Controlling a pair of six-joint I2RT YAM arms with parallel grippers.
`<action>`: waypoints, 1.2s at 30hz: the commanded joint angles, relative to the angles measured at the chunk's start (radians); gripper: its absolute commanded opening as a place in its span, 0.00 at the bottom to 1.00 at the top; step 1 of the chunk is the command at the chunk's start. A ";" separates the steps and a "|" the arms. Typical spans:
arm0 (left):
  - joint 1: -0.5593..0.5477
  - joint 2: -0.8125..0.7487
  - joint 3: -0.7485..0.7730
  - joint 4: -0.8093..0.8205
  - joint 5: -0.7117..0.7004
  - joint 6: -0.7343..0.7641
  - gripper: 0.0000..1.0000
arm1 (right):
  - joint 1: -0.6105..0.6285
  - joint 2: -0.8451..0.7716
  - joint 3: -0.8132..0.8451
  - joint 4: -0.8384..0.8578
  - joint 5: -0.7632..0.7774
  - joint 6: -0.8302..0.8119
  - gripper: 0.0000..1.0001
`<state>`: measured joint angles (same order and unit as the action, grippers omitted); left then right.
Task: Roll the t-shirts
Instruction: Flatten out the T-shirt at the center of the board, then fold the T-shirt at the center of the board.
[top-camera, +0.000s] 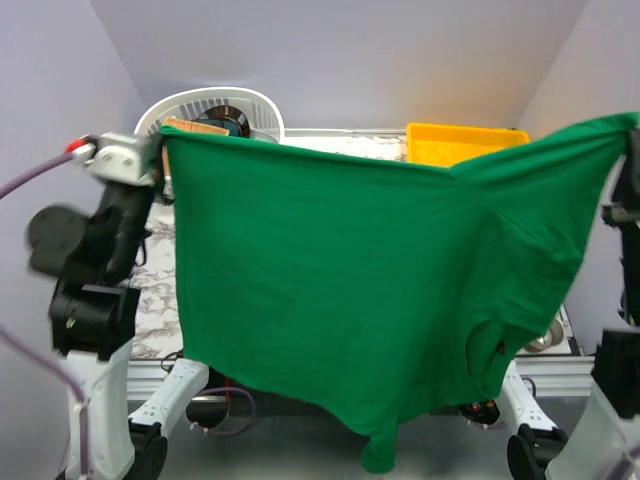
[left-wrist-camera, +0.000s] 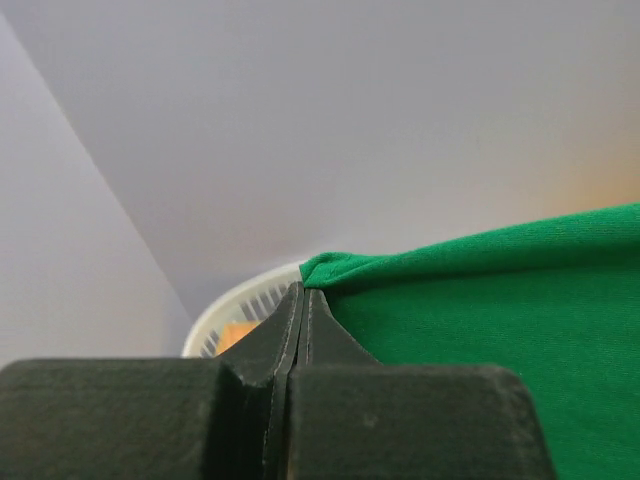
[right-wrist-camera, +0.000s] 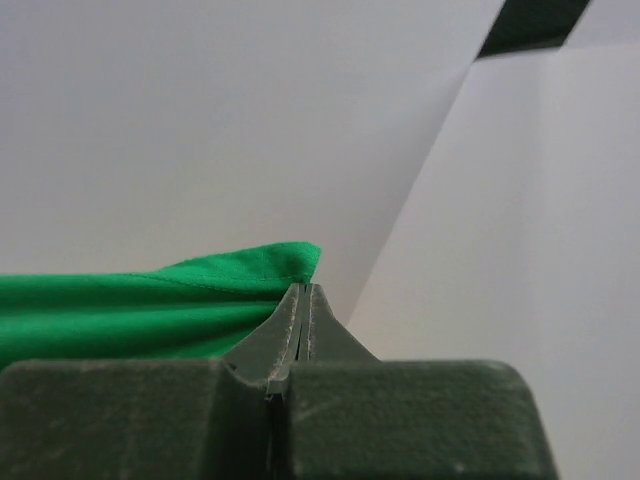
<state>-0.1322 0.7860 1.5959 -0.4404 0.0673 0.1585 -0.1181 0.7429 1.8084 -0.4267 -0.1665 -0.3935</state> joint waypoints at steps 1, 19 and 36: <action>0.009 0.122 -0.218 -0.077 0.068 0.032 0.00 | -0.006 0.102 -0.260 0.036 -0.149 0.015 0.00; 0.028 1.022 -0.176 0.043 0.014 0.159 0.00 | 0.020 1.141 -0.212 0.185 -0.234 -0.091 0.00; 0.022 0.998 -0.174 0.022 0.098 0.151 0.00 | 0.018 1.101 -0.294 0.080 -0.191 -0.062 0.00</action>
<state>-0.1246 1.8729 1.4986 -0.4454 0.1299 0.2985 -0.0975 1.9942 1.7336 -0.3367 -0.3676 -0.4538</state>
